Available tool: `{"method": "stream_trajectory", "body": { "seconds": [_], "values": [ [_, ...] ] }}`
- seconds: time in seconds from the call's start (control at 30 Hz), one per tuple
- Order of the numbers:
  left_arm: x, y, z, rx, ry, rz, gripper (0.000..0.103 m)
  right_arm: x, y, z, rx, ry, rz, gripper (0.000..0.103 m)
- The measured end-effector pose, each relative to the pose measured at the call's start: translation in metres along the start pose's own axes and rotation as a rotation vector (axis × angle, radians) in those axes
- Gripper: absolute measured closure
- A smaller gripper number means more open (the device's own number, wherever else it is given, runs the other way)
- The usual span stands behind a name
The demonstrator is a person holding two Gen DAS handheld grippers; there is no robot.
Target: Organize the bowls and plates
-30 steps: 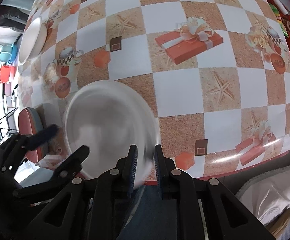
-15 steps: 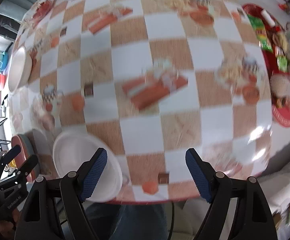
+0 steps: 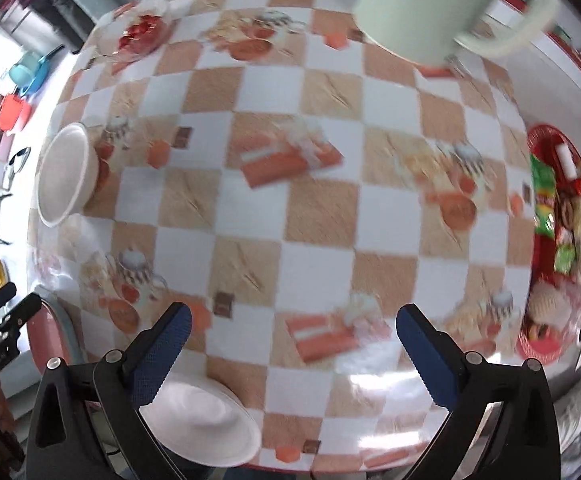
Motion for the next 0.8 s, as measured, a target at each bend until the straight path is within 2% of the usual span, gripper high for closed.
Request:
{"method": "stream_trajectory", "body": {
  "seconds": [0.17, 0.43, 0.63, 0.8],
  "values": [
    [-0.025, -0.030, 0.003, 0.020, -0.035, -0.063, 0.023, -0.034, -0.032, 0.004, -0.002, -0.019, -0.064, 0.000],
    [-0.057, -0.075, 0.023, 0.037, -0.115, -0.109, 0.023, -0.106, -0.079, 0.024, -0.008, -0.069, -0.139, 0.000],
    [-0.069, -0.100, 0.046, 0.026, -0.158, -0.098, 0.023, -0.157, -0.104, 0.048, -0.022, -0.106, -0.156, 0.000],
    [-0.068, -0.115, 0.069, 0.000, -0.167, -0.063, 0.023, -0.181, -0.116, 0.070, -0.033, -0.105, -0.151, 0.000]
  ]
}}
Point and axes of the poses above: each gripper's, at about its wrist camera, not at the fingertips, and z roughly the way its jaws point, x to its right, y to its underside, the point moved 9 cm from there along z, roughly the way its jaws point, and after that the axes turned 1 degree about -z, right-handed, at the moved point
